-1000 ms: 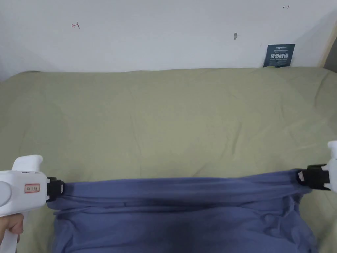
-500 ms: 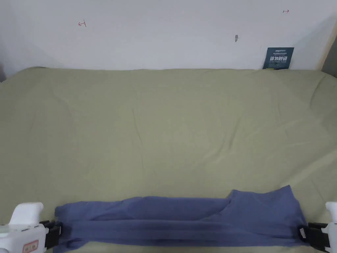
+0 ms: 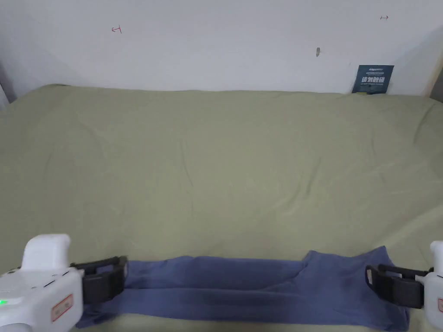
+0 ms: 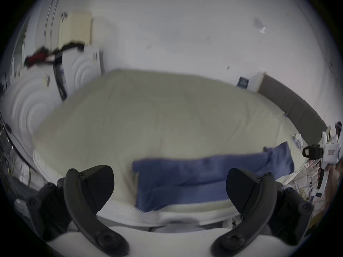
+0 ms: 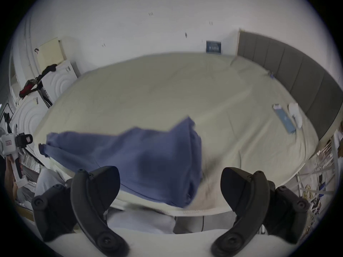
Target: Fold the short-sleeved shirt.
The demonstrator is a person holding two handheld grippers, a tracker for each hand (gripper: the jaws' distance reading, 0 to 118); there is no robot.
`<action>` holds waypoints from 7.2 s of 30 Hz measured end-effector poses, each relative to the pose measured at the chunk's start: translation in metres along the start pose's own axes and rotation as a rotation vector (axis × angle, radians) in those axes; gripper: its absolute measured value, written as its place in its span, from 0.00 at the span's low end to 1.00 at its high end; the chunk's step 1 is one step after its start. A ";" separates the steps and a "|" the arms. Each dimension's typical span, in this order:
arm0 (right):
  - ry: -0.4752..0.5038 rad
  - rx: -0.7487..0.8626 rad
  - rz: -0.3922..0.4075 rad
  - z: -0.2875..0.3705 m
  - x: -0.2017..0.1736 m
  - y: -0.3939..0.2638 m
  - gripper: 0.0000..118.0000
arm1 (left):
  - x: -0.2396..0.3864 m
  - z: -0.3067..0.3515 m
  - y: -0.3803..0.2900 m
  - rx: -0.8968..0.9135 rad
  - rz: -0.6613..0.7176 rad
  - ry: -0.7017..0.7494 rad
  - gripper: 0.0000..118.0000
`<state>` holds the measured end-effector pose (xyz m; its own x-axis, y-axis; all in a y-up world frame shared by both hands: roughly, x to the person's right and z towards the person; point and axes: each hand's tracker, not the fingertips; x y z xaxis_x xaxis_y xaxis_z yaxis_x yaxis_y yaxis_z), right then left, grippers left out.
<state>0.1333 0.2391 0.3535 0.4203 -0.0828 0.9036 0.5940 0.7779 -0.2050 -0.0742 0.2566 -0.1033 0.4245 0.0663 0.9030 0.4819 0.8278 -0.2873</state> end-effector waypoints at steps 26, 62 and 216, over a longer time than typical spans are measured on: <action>-0.120 0.446 0.075 0.055 -0.114 -0.026 0.01 | 0.042 0.051 0.007 0.253 -0.049 0.087 0.00; -0.109 0.217 0.115 0.006 -0.146 -0.036 0.02 | -0.150 -0.192 -0.053 -0.633 0.672 -0.834 0.94; 0.023 0.174 -0.127 0.034 -0.067 -0.060 0.02 | 0.143 -0.153 0.036 -0.598 -0.038 -0.258 0.99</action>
<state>0.0461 0.2185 0.3177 0.3667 -0.1995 0.9087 0.5167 0.8559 -0.0206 0.1216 0.2108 -0.0332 0.2366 0.2363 0.9424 0.8682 0.3840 -0.3143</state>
